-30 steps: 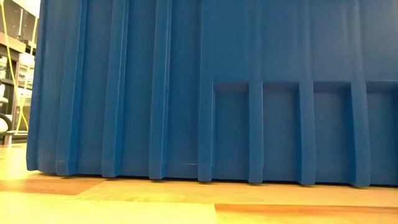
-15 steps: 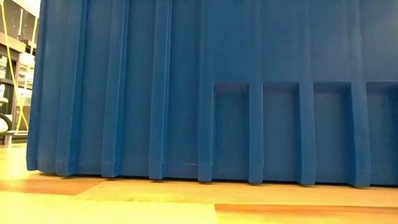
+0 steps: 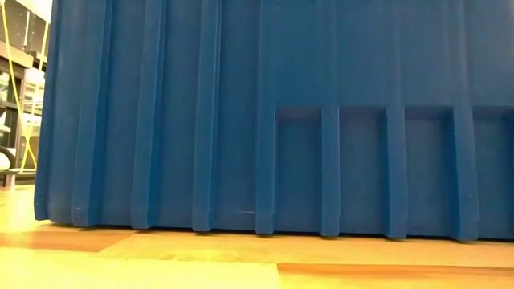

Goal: Pick and place slides into bin
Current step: Return to Home Position

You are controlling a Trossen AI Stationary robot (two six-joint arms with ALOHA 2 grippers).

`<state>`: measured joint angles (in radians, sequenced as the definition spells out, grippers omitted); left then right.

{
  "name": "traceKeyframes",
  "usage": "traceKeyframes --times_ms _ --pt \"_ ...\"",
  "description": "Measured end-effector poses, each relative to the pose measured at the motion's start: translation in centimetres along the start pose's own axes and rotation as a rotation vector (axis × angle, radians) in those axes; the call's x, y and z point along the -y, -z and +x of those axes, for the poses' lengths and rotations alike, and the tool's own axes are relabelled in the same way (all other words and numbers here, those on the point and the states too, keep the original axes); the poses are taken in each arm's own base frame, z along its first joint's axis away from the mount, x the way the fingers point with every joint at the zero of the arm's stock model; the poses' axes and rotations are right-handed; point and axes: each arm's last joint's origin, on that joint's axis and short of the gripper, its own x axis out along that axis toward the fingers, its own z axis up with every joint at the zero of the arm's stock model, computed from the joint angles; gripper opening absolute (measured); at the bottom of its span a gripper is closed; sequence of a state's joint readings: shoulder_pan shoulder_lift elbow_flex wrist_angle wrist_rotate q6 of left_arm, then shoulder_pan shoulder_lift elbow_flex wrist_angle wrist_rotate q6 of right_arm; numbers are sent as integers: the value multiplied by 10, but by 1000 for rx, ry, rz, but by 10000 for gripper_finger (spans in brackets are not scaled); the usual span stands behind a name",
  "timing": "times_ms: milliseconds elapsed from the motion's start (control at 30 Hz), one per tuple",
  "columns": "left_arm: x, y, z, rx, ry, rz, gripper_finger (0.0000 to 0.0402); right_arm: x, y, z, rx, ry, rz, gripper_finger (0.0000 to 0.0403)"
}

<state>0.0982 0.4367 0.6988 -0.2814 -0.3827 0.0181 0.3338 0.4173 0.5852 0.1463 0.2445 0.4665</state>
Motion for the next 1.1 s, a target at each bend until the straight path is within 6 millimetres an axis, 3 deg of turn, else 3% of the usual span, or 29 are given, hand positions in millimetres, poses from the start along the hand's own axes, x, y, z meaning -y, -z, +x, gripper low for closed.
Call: traceKeyframes --times_ms 400,533,700,933,1100 --pt "-4 17 -4 -62 -82 25 255 15 -1 -41 -62 156 -93 256" --pt "-5 16 -6 -54 -102 20 255 19 5 -50 47 76 -96 256" --pt "-5 19 -6 -84 -100 12 255 33 35 -58 155 -88 -93 256" --pt "-5 28 -5 -133 -108 8 255 41 49 -56 85 -33 -73 256" --pt "-2 57 -2 -144 -104 -66 255 42 52 -56 50 -28 -49 256"
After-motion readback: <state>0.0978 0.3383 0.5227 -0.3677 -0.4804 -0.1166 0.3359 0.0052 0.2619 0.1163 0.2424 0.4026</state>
